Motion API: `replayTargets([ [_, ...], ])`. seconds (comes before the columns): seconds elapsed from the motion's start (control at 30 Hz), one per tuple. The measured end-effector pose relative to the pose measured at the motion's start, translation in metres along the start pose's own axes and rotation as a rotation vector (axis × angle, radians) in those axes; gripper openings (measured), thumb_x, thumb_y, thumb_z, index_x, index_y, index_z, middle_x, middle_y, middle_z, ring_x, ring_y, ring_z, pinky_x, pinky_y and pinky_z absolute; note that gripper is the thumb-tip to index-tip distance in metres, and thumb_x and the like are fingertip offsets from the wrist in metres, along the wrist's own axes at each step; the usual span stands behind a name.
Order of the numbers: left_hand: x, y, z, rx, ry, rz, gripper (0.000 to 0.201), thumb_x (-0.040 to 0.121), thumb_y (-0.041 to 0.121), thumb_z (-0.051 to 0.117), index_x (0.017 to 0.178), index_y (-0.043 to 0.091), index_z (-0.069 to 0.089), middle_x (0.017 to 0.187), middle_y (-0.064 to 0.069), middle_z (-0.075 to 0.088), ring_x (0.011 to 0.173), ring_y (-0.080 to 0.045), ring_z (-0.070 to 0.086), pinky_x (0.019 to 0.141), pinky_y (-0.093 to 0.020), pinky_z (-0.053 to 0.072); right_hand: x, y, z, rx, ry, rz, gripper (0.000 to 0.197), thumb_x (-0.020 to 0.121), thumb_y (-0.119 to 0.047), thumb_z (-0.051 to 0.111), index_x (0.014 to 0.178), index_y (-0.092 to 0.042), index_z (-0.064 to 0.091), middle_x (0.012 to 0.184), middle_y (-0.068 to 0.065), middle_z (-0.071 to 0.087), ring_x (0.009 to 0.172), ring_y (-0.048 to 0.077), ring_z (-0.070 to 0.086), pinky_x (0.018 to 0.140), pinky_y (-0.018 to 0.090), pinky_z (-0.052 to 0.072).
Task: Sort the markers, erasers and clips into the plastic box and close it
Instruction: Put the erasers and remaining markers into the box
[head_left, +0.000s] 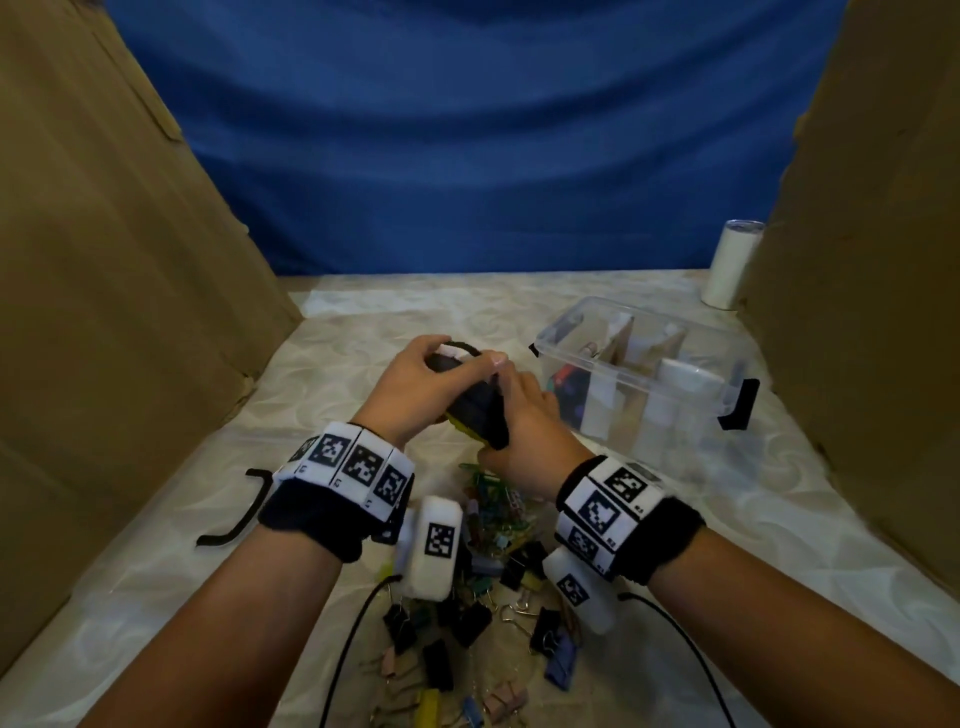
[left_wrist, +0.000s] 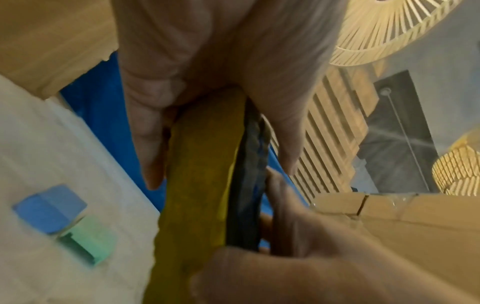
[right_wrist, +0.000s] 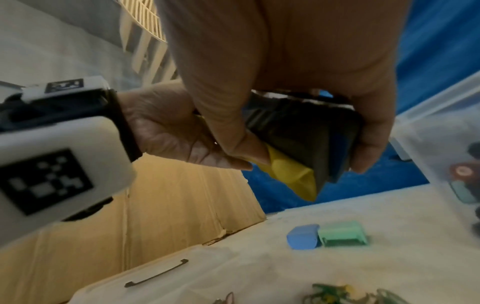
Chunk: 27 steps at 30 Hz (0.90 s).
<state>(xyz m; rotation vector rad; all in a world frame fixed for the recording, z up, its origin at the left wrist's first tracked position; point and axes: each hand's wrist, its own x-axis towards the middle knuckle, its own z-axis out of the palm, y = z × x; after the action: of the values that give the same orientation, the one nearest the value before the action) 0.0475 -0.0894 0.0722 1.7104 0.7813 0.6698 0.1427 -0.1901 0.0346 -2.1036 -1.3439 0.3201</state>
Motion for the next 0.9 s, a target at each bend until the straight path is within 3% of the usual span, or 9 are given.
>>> replayTargets([
  [0.1, 0.004, -0.001, 0.004, 0.028, 0.027, 0.077, 0.048, 0.072, 0.045, 0.076, 0.107, 0.018, 0.058, 0.103, -0.002, 0.066, 0.095, -0.018, 0.066, 0.08, -0.036, 0.058, -0.001, -0.002, -0.01, -0.101, 0.063, -0.089, 0.092, 0.077, -0.008, 0.06, 0.148, -0.031, 0.006, 0.135, 0.007, 0.03, 0.12, 0.033, 0.031, 0.096, 0.038, 0.034],
  [0.2, 0.007, 0.0, 0.006, -0.007, 0.058, 0.129, 0.046, 0.075, 0.046, 0.073, 0.107, 0.015, 0.057, 0.102, -0.004, 0.066, 0.096, -0.02, 0.066, 0.084, -0.041, 0.057, -0.001, 0.001, -0.018, -0.112, 0.096, -0.138, 0.089, 0.076, -0.005, 0.058, 0.147, -0.03, 0.011, 0.133, 0.007, 0.03, 0.119, 0.032, 0.032, 0.094, 0.04, 0.035],
  [0.3, 0.014, 0.001, 0.007, -0.077, 0.096, 0.15, 0.048, 0.077, 0.049, 0.069, 0.108, 0.015, 0.057, 0.102, -0.003, 0.066, 0.096, -0.019, 0.066, 0.087, -0.043, 0.056, 0.002, 0.007, -0.03, -0.183, 0.148, -0.17, 0.081, 0.077, -0.013, 0.062, 0.145, -0.023, 0.019, 0.135, 0.009, 0.031, 0.124, 0.032, 0.035, 0.101, 0.047, 0.04],
  [0.4, 0.018, 0.004, 0.016, -0.099, 0.123, 0.179, 0.049, 0.079, 0.05, 0.067, 0.109, 0.013, 0.054, 0.1, 0.001, 0.064, 0.096, -0.016, 0.064, 0.086, -0.036, 0.055, 0.011, 0.015, -0.047, -0.29, 0.141, -0.132, 0.076, 0.08, -0.024, 0.067, 0.143, -0.022, 0.024, 0.14, 0.013, 0.028, 0.125, 0.037, 0.04, 0.099, 0.051, 0.043],
  [0.5, 0.02, 0.012, 0.039, -0.137, 0.152, 0.242, 0.041, 0.085, 0.042, 0.065, 0.108, 0.013, 0.047, 0.106, -0.002, 0.06, 0.093, -0.011, 0.061, 0.082, -0.028, 0.054, 0.022, 0.02, -0.074, -0.389, 0.094, -0.039, 0.074, 0.082, -0.026, 0.065, 0.14, -0.034, 0.021, 0.133, 0.015, 0.036, 0.106, 0.041, 0.057, 0.088, 0.049, 0.052],
  [0.57, 0.027, 0.019, 0.057, -0.174, 0.17, 0.266, 0.046, 0.083, 0.047, 0.064, 0.108, 0.015, 0.042, 0.115, -0.008, 0.057, 0.099, -0.014, 0.059, 0.088, -0.032, 0.053, 0.032, 0.022, -0.096, -0.438, 0.084, -0.01, 0.074, 0.08, -0.021, 0.065, 0.137, -0.038, 0.022, 0.122, 0.013, 0.044, 0.095, 0.039, 0.061, 0.081, 0.047, 0.054],
  [0.7, 0.047, 0.027, 0.089, -0.18, 0.081, 0.275, 0.068, 0.066, 0.063, 0.061, 0.113, 0.022, 0.035, 0.127, -0.012, 0.048, 0.116, -0.023, 0.054, 0.098, -0.043, 0.05, 0.056, 0.037, -0.143, -0.536, 0.107, -0.029, 0.071, 0.076, -0.014, 0.066, 0.132, -0.033, 0.029, 0.116, 0.014, 0.043, 0.086, 0.04, 0.061, 0.075, 0.045, 0.054],
  [0.8, 0.06, 0.031, 0.103, -0.124, -0.087, 0.284, 0.072, 0.072, 0.044, 0.074, 0.125, 0.029, 0.028, 0.127, -0.008, 0.048, 0.113, -0.025, 0.058, 0.093, -0.046, 0.053, 0.072, 0.059, -0.169, -0.628, 0.056, -0.017, 0.068, 0.076, -0.015, 0.069, 0.13, -0.034, 0.032, 0.117, 0.013, 0.038, 0.084, 0.04, 0.06, 0.074, 0.046, 0.053],
  [0.9, 0.071, 0.032, 0.113, 0.074, -0.19, 0.314, 0.073, 0.074, 0.032, 0.078, 0.13, 0.021, 0.033, 0.125, -0.007, 0.052, 0.108, -0.023, 0.06, 0.088, -0.039, 0.055, 0.083, 0.08, -0.183, -0.656, 0.007, 0.007, 0.067, 0.075, -0.012, 0.07, 0.128, -0.033, 0.034, 0.119, 0.012, 0.038, 0.081, 0.037, 0.058, 0.075, 0.046, 0.053],
])
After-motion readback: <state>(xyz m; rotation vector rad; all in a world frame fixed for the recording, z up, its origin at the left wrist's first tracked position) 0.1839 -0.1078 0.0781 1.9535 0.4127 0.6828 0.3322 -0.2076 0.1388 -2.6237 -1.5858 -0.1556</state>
